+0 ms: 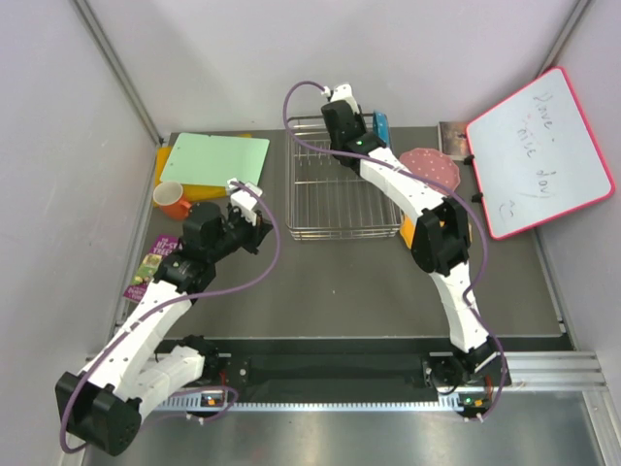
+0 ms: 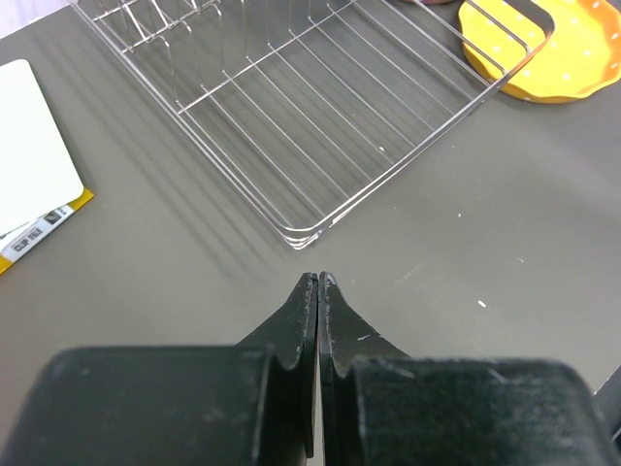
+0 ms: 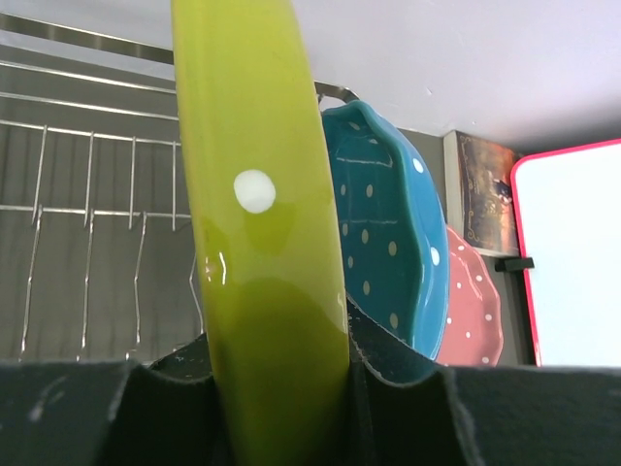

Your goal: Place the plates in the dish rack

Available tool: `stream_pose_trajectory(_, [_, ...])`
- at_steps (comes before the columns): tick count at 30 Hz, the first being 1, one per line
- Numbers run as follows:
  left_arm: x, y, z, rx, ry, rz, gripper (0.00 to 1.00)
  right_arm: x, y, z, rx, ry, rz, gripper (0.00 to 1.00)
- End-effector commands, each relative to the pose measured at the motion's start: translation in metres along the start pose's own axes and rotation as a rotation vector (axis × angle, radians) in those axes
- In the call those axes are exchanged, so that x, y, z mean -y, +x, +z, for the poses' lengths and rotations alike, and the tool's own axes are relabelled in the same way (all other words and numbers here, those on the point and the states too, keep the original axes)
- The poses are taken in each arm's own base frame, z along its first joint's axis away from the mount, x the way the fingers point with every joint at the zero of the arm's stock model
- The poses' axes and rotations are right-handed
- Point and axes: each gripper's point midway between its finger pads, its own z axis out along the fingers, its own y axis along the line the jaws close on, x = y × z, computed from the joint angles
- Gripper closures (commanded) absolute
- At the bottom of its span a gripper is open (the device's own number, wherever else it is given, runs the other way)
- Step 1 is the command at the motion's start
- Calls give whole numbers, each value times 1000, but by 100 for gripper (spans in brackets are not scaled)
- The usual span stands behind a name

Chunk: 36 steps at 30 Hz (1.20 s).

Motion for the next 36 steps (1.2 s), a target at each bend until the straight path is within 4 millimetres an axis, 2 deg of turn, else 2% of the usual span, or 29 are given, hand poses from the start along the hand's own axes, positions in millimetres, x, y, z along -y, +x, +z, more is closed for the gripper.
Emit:
stream_pose_trajectory(1, [3, -10, 5, 64, 25, -8, 100, 50, -70, -32, 169, 122, 179, 100])
stream_pose_trajectory(9, [4, -10, 4, 64, 31, -3, 100, 54, -71, -34, 177, 138, 161, 100])
stream_pose_trajectory(14, [5, -10, 4, 67, 32, -7, 99, 54, -60, -33, 152, 155, 141, 100])
stream_pose_trajectory(21, [5, -7, 6, 66, 37, -8, 100, 69, -74, -43, 184, 193, 173, 100])
stream_pose_trajectory(26, [8, -8, 7, 75, 50, -11, 99, 79, -76, -49, 191, 211, 170, 100])
stream_pose_trajectory(36, [8, -6, 5, 75, 48, -12, 99, 60, -53, -35, 145, 164, 109, 100])
